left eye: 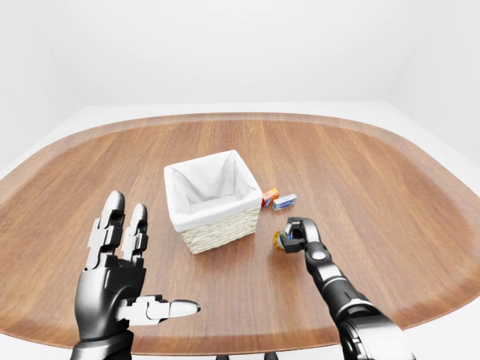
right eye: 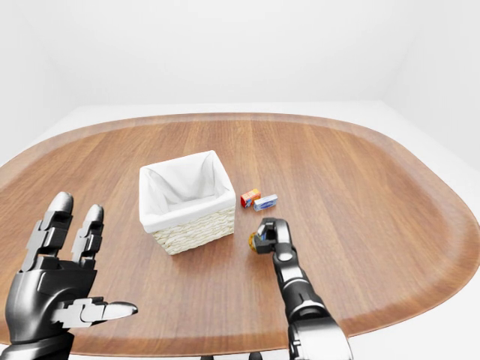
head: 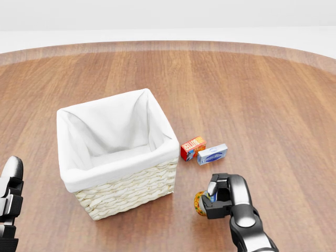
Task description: Pick up the alphabet soup and put it in the basket.
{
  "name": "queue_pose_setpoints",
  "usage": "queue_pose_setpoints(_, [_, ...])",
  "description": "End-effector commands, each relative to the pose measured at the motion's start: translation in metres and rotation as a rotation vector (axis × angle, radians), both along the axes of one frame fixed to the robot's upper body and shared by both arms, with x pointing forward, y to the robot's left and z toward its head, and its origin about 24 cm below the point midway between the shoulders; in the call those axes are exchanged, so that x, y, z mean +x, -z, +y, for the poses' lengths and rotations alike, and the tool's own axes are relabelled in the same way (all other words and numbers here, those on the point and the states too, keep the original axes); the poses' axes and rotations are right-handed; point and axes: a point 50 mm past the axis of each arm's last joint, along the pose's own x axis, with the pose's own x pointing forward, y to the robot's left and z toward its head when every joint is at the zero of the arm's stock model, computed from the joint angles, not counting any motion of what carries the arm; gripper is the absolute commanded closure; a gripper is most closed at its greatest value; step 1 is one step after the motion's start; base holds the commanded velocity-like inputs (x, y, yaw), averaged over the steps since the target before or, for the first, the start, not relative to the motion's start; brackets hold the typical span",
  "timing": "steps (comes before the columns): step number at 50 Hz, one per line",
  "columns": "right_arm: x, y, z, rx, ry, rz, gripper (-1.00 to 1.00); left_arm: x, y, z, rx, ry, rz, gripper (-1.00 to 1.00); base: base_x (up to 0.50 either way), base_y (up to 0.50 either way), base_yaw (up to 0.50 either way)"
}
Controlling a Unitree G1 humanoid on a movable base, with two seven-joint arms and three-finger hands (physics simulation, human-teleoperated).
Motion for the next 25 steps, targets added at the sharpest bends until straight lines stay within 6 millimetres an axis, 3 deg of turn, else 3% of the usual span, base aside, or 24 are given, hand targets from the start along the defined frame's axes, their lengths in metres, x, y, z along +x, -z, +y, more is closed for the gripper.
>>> queue_pose_setpoints(1, [0.008,-0.021,-0.002,0.045,0.012,-0.124,1.0,0.001,0.001,0.0,0.0,0.003,0.002,-1.0,0.0,0.0,0.0])
queue_pose_setpoints(25, [0.011,-0.07,-0.001,0.036,-0.019,-0.381,1.0,0.002,0.001,0.0,-0.002,0.004,0.003,-1.0,0.0,0.0,0.0])
